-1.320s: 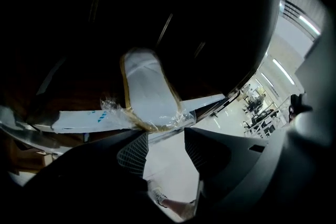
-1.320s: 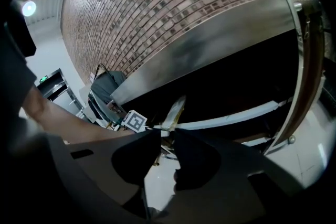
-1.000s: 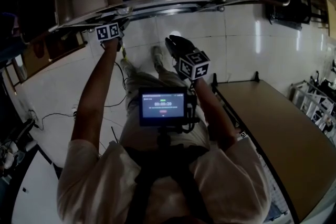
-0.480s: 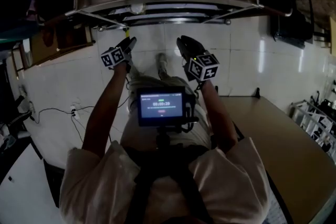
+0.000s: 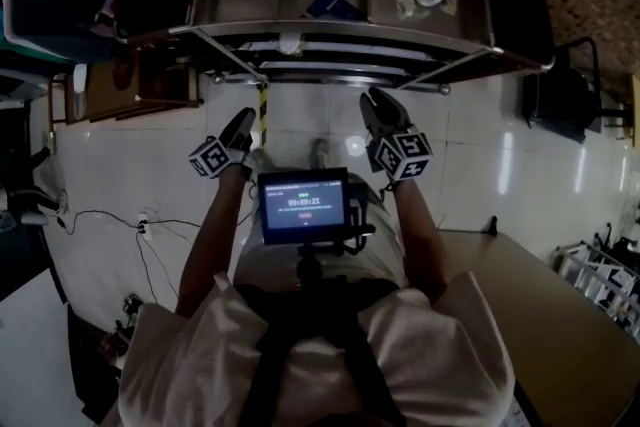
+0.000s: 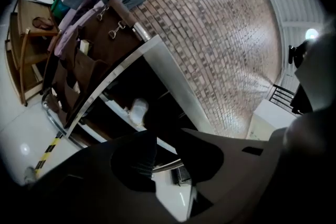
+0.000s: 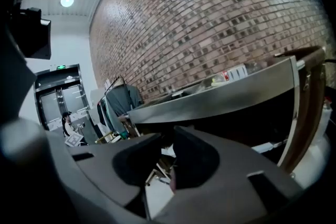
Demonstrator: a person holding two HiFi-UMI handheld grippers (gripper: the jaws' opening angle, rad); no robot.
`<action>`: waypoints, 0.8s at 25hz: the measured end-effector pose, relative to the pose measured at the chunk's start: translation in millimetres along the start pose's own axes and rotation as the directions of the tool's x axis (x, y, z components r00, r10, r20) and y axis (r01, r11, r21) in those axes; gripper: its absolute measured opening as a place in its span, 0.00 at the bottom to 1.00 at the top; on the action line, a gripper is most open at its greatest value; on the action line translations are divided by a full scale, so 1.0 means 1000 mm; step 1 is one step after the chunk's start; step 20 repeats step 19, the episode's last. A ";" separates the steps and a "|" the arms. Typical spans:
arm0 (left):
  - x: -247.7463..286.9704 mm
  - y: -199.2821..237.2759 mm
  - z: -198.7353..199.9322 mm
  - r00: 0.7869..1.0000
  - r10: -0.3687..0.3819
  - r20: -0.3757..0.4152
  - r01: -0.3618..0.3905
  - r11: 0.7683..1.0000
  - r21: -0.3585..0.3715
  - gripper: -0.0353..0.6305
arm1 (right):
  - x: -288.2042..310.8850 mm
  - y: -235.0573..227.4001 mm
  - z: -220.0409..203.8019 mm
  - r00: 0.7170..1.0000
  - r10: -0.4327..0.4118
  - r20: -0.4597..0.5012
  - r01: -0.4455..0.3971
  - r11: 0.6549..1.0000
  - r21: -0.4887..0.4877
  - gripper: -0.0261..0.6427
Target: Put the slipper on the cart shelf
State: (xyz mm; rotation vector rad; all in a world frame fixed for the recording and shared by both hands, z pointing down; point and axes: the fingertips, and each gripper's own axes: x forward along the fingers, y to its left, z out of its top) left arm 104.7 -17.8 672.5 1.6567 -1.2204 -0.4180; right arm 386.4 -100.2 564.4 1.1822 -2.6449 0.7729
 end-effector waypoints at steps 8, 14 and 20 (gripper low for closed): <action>-0.004 -0.071 0.037 0.991 -0.134 0.017 0.133 0.990 0.055 0.12 | -0.009 0.007 0.024 0.997 0.015 0.072 -0.013 1.000 -0.026 0.17; -0.015 -0.132 0.079 0.909 -0.386 0.154 0.401 0.913 -0.073 0.06 | -0.014 0.009 0.023 0.996 0.007 0.086 -0.005 1.000 -0.028 0.17; -0.017 -0.201 0.099 0.801 -0.589 0.112 0.597 0.800 -0.057 0.06 | -0.025 0.001 0.020 0.995 -0.039 0.090 0.041 0.999 -0.016 0.17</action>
